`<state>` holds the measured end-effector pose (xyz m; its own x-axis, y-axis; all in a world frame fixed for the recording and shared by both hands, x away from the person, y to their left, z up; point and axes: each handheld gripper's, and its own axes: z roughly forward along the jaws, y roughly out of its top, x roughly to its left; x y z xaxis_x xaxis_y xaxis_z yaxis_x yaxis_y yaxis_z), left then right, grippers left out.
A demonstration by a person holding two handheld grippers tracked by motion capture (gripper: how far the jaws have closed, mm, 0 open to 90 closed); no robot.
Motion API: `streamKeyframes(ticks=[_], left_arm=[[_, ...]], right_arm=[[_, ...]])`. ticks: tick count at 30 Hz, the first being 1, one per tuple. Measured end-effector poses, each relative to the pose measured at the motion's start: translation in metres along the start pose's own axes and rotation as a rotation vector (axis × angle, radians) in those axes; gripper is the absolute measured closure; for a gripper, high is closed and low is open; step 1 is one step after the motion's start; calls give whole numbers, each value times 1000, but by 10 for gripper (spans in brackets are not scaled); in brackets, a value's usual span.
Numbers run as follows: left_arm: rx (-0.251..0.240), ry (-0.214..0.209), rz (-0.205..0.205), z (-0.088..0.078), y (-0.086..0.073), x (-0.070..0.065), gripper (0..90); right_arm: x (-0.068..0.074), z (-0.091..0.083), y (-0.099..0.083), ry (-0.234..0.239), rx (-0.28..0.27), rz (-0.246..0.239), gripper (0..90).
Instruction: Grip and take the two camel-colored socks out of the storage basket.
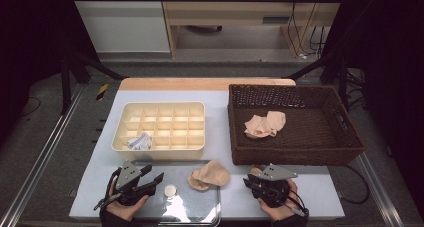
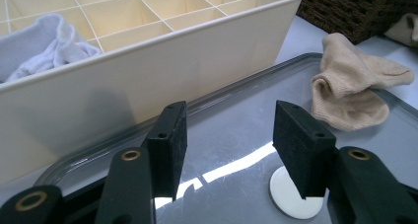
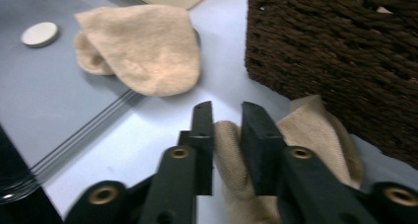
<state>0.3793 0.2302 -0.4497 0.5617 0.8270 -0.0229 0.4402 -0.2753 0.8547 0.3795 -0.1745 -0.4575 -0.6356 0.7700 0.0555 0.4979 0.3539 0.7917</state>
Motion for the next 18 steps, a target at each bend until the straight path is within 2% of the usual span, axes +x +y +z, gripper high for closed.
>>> streamKeyframes(ticks=[2, 4, 10, 12, 15, 18], left_arm=[[1, -2, -1, 0, 0, 0, 464], [0, -3, -2, 0, 0, 1, 465], [1, -5, -3, 0, 0, 1, 467], [3, -6, 0, 0, 0, 0, 468], [11, -10, 4, 2, 0, 0, 469], [14, -8, 1, 3, 0, 1, 470]], right_arm=[[-3, 1, 0, -7, 9, 15, 844], [-6, 0, 2, -10, 8, 34, 857], [-8, -11, 10, 21, -50, 78, 863], [-15, -14, 10, 31, -62, 123, 863], [-27, -16, 6, 8, -67, 160, 862], [-46, -17, 0, -19, -78, 211, 862]])
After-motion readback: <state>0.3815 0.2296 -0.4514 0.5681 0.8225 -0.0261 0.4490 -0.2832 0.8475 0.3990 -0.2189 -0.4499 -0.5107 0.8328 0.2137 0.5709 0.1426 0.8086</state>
